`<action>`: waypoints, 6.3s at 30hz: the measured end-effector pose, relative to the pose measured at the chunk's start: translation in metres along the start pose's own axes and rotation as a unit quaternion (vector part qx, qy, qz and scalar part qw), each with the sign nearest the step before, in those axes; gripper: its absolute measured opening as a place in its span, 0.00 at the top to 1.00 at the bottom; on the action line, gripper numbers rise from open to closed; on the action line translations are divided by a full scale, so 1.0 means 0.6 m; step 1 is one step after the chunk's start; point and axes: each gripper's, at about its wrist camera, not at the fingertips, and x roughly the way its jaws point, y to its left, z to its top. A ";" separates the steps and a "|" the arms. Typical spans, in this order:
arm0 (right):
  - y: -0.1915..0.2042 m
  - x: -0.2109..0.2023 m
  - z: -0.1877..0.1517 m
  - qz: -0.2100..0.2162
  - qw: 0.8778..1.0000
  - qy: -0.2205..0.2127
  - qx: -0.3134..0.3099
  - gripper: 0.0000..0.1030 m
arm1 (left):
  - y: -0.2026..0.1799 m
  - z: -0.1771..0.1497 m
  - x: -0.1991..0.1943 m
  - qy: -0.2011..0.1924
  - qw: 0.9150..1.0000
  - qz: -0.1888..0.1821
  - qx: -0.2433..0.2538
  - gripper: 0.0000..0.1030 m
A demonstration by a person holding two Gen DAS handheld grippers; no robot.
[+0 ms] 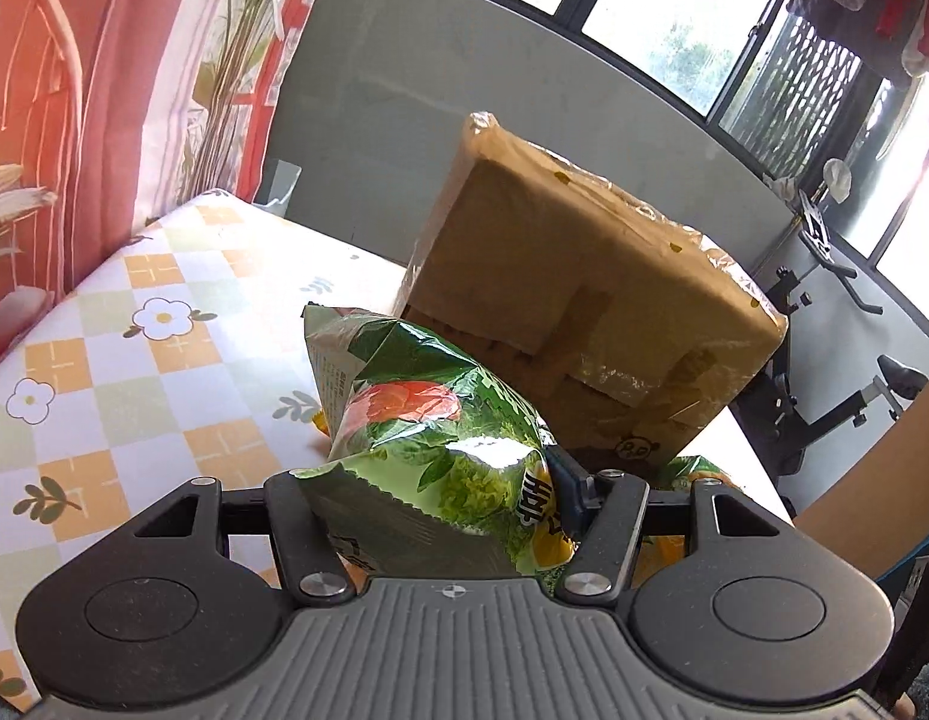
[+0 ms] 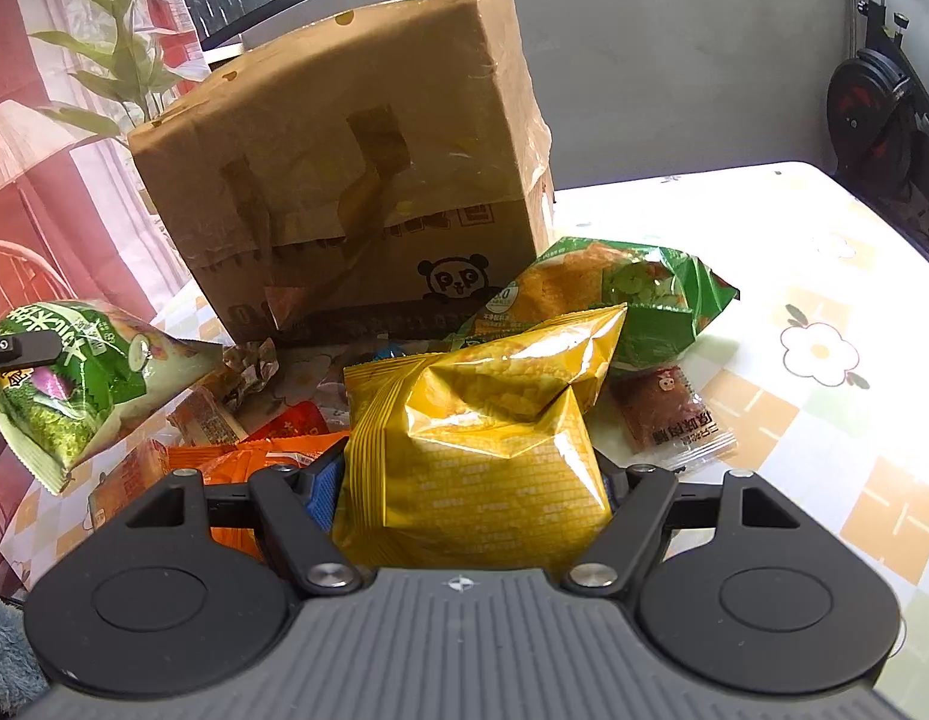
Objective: Organize snacks
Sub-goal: 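Close the left gripper on the green chip bag while the right gripper grasps the yellow foil bag, then lift and carry the green and yellow bags over the lined box with both grippers, then open both grippers to drop the bags into the box, then move both grippers back to the snack pile, then lower the left gripper toward the yellow wafer packet while the right gripper approaches the red sachet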
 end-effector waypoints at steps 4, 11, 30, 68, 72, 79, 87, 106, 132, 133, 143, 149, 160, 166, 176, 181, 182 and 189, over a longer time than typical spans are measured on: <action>0.011 -0.014 0.017 0.011 1.000 -0.014 -0.013 0.27 | -0.001 0.009 -0.030 -0.026 1.000 -0.007 0.014 0.38; 0.020 -0.040 0.061 0.017 0.998 -0.057 -0.026 0.27 | -0.014 0.029 -0.063 -0.080 0.996 0.001 0.046 0.38; 0.054 -0.088 0.223 0.045 0.981 -0.177 -0.067 0.27 | -0.115 0.187 -0.098 -0.189 0.971 -0.059 0.137 0.38; 0.050 0.133 0.362 0.021 0.985 -0.151 -0.074 0.16 | -0.192 0.285 0.197 -0.103 0.972 0.031 0.207 0.24; 0.049 0.113 0.353 0.026 0.984 -0.159 -0.074 0.16 | -0.186 0.296 0.175 -0.108 0.978 0.012 0.176 0.53; 0.048 0.102 0.345 0.038 0.984 -0.157 -0.074 0.16 | -0.198 0.292 0.225 -0.036 0.981 0.028 0.188 0.78; 0.031 0.092 0.329 0.029 0.985 -0.148 -0.079 0.16 | -0.186 0.254 0.246 0.018 0.983 0.009 0.181 0.56; 0.030 -0.006 0.233 0.057 0.985 -0.156 -0.051 0.16 | -0.076 0.204 0.031 -0.034 0.989 0.027 0.138 0.39; 0.101 0.064 0.000 0.106 0.989 0.065 -0.082 0.08 | -0.007 -0.038 0.031 0.064 0.994 0.037 0.082 0.39; 0.106 0.069 -0.004 0.100 0.989 0.071 -0.087 0.08 | -0.007 -0.042 0.031 0.067 0.994 0.038 0.083 0.39; 0.070 0.086 -0.020 0.051 0.993 0.081 -0.072 0.29 | -0.017 -0.057 0.038 0.082 0.991 0.055 0.088 0.39; 0.039 0.070 -0.016 0.017 0.996 0.062 -0.067 0.33 | -0.043 -0.063 0.046 0.084 0.991 0.035 0.099 0.44; 0.020 0.053 -0.017 -0.023 0.996 0.051 -0.068 0.33 | -0.076 -0.101 0.087 0.147 0.983 -0.019 0.108 0.54; 0.015 0.049 -0.016 -0.042 0.996 0.047 -0.061 0.33 | -0.056 -0.094 0.098 0.140 0.985 -0.017 0.104 0.56; 0.014 0.033 -0.001 -0.057 0.997 0.030 -0.038 0.25 | -0.027 -0.075 0.096 0.121 0.984 0.030 0.124 0.56; 0.026 0.022 0.016 -0.052 0.997 0.011 -0.055 0.22 | 0.012 -0.054 0.099 0.106 0.987 0.055 0.110 0.56; 0.031 0.020 0.020 -0.049 0.997 0.009 -0.060 0.23 | 0.021 -0.049 0.099 0.102 0.987 0.061 0.107 0.56; 0.068 0.024 0.039 -0.018 0.996 -0.011 -0.088 0.23 | 0.078 -0.002 0.088 0.064 0.994 0.071 0.060 0.55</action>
